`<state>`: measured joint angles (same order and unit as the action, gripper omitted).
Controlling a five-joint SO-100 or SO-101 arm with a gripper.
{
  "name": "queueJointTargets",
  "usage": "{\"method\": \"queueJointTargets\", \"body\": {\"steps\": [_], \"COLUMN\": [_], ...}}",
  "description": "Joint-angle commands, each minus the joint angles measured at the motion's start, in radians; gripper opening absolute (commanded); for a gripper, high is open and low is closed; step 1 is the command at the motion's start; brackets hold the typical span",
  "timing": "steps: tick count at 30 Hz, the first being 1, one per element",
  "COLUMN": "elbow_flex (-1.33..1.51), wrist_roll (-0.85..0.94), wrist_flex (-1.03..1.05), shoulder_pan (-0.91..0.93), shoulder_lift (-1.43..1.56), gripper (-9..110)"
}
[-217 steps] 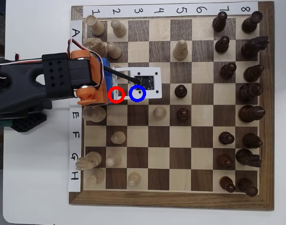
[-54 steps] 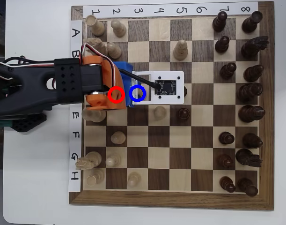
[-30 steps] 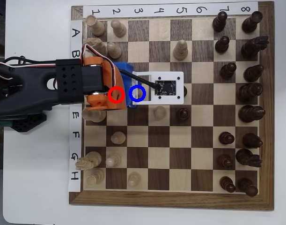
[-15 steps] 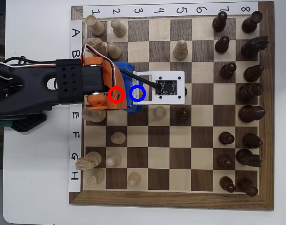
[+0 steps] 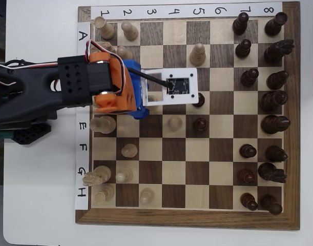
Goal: Move the piece to destination
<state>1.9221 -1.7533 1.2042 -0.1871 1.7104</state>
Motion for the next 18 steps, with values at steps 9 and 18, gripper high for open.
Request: {"method": "queueJointTargets", "body": {"steps": [9, 18], "elbow_flex": [-0.302, -0.367], "wrist_roll": [-0.356, -0.253], "wrist_flex": [0.12, 0.249], "shoulder_pan": [-0.023, -0.009], "shoulder_lift": [0.225, 0.331], "gripper": [22, 21]}}
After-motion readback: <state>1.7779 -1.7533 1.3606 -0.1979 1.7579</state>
